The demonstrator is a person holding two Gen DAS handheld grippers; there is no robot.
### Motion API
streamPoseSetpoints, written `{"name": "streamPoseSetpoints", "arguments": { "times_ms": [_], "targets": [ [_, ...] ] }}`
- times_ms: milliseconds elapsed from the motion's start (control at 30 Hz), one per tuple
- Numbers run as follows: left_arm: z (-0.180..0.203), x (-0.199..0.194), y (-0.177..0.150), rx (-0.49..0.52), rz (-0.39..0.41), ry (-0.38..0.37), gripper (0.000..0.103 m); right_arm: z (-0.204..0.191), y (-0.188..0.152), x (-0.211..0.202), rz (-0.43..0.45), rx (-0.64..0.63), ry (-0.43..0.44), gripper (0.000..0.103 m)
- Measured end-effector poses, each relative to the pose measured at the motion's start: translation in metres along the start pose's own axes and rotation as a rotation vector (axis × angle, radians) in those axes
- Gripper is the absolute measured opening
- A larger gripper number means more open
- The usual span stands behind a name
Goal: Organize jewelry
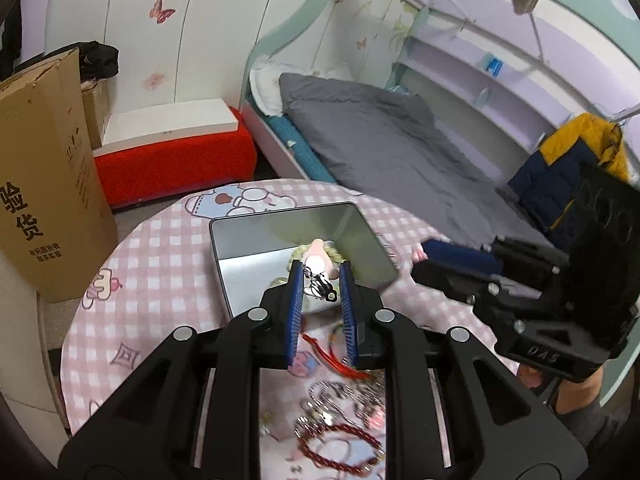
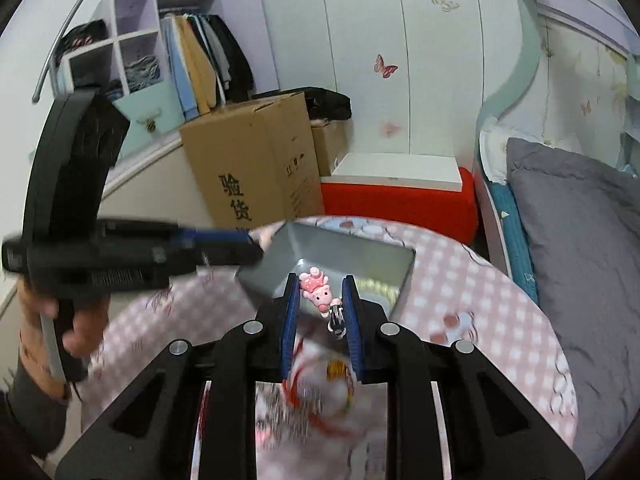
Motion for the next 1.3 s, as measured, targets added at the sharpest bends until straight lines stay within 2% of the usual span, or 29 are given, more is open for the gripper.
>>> {"name": "streamPoseSetpoints", "arguments": {
  "times_ms": [167, 500, 567, 600, 633, 767, 967, 1133, 1300],
  "targets": [
    [-0.008, 0.025, -0.006, -0.016, -0.05, 0.002, 0.018, 0.013, 0.002, 0.03, -0.025, 0.039, -0.006, 0.02],
    [-0.016, 0.039, -0.016, -0.051, -0.1, 0.002, 0.021, 0.019, -0.01, 0.043, -0.076, 0.064, 0.0, 0.021],
    [-0.013, 0.036, -0.016, -0.05, -0.095, 0.004, 0.037, 0.02, -0.011, 0.041, -0.076, 0.077, 0.008, 0.021],
    [-0.012, 0.033, -0.016, -0.05, -0.083, 0.002, 0.054, 0.019, -0.01, 0.04, -0.073, 0.077, 0.008, 0.021],
    [-0.01, 0.03, -0.015, -0.049, -0.07, -0.008, 0.059, 0.019, -0.009, 0.039, -0.072, 0.076, 0.008, 0.022],
    [-0.008, 0.02, -0.014, -0.03, -0.056, 0.027, 0.059, 0.015, -0.005, 0.028, -0.047, 0.06, 0.008, 0.025],
    [-0.008, -0.019, -0.021, 0.001, 0.01, 0.066, 0.059, 0.011, -0.008, -0.007, -0.011, 0.071, -0.008, 0.03],
    [-0.017, -0.035, -0.058, 0.02, -0.003, 0.153, 0.059, -0.002, -0.033, -0.024, -0.029, 0.042, -0.044, 0.032],
    [-0.026, -0.029, -0.098, -0.006, -0.065, 0.166, 0.059, -0.014, -0.074, -0.03, -0.084, 0.051, -0.054, 0.033]
  ]
}}
Point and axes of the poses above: each gripper's, at about its wrist camera, not at the fingertips, and x roughly the way its jaws point, z to its right, y to its top, the point moved 6 cm from there along x, roughly the way its jaws point, and after that the axes turned 2 degrees about z, right-handed, at the moved point
